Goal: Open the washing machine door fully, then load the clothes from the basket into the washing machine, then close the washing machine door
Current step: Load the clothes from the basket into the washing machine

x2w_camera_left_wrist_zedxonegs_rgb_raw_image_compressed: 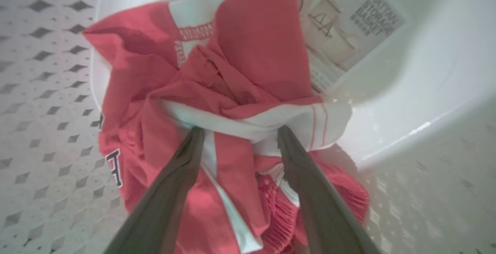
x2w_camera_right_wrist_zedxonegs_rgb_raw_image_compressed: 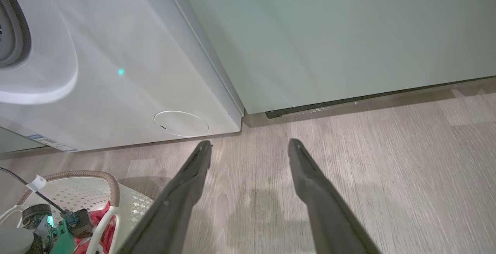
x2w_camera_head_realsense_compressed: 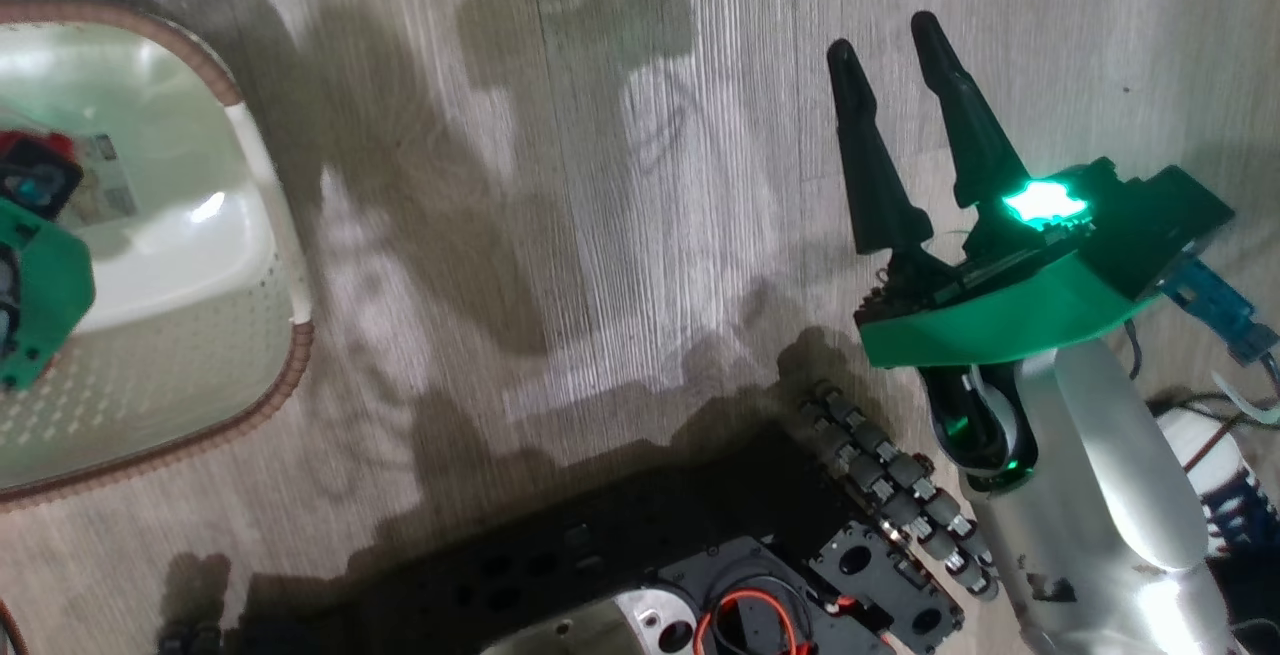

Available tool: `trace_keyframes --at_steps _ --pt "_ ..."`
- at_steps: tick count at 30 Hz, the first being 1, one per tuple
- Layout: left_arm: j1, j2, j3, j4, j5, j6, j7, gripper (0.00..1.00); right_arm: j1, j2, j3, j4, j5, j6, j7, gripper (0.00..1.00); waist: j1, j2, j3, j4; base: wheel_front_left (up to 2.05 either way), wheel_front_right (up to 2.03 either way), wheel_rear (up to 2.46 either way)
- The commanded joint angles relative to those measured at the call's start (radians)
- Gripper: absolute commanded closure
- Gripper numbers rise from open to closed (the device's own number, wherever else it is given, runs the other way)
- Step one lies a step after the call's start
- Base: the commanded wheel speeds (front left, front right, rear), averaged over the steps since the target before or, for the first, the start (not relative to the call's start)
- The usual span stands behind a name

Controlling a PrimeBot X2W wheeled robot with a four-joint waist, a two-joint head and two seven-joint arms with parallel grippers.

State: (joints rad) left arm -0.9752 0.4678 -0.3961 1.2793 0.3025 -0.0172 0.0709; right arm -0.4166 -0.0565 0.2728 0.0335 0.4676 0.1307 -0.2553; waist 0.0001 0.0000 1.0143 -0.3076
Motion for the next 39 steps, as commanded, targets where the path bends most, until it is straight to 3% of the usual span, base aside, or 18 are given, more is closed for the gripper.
trace_keyframes --at_steps 1,6,13,22,23,24,33,39 --pt "0.008 0.057 0.001 0.003 0.016 0.004 0.012 0.0 0.035 0.006 0.024 -0.029 0.006 0.0 -0.006 0.0 -0.0001 0.0 0.026 -0.009 0.0 0.0 0.0" --pt "-0.014 0.047 -0.042 0.007 0.042 0.008 0.077 0.0 0.038 0.006 0.016 -0.047 -0.011 0.0 -0.006 0.0 -0.0001 0.0 0.046 -0.002 0.0 0.0 0.0" --pt "-0.021 0.04 -0.029 0.01 0.011 0.006 0.155 0.0 0.04 0.006 0.018 -0.061 -0.022 0.0 -0.006 0.0 -0.0001 0.0 0.061 0.0 0.0 0.0 0.0" --pt "-0.02 0.078 -0.001 0.011 -0.046 -0.017 0.183 0.0 0.04 0.006 0.022 -0.069 -0.031 0.0 -0.006 0.0 -0.0001 0.0 0.071 0.006 0.0 0.0 0.0" --pt "-0.02 0.086 0.001 0.011 -0.055 -0.023 0.177 0.65 0.037 0.006 0.024 -0.068 -0.032 0.0 -0.006 0.0 -0.0001 0.0 0.072 0.006 0.0 0.0 0.0" --pt "-0.021 0.089 0.0 0.011 -0.057 -0.024 0.168 1.0 0.035 0.006 0.025 -0.067 -0.033 0.0 -0.006 0.0 -0.0001 0.0 0.072 0.006 0.0 0.0 0.0" --pt "-0.004 0.11 0.007 0.011 -0.094 -0.032 0.164 1.0 0.016 0.006 0.028 -0.065 -0.036 0.0 -0.006 0.0 -0.0001 0.0 0.056 -0.004 0.0 0.0 0.0" --pt "0.011 0.099 0.021 0.011 -0.128 -0.012 0.128 1.0 -0.013 0.006 0.028 -0.06 -0.037 0.0 -0.006 0.0 -0.0001 0.0 0.016 -0.01 0.0 0.0 0.0"
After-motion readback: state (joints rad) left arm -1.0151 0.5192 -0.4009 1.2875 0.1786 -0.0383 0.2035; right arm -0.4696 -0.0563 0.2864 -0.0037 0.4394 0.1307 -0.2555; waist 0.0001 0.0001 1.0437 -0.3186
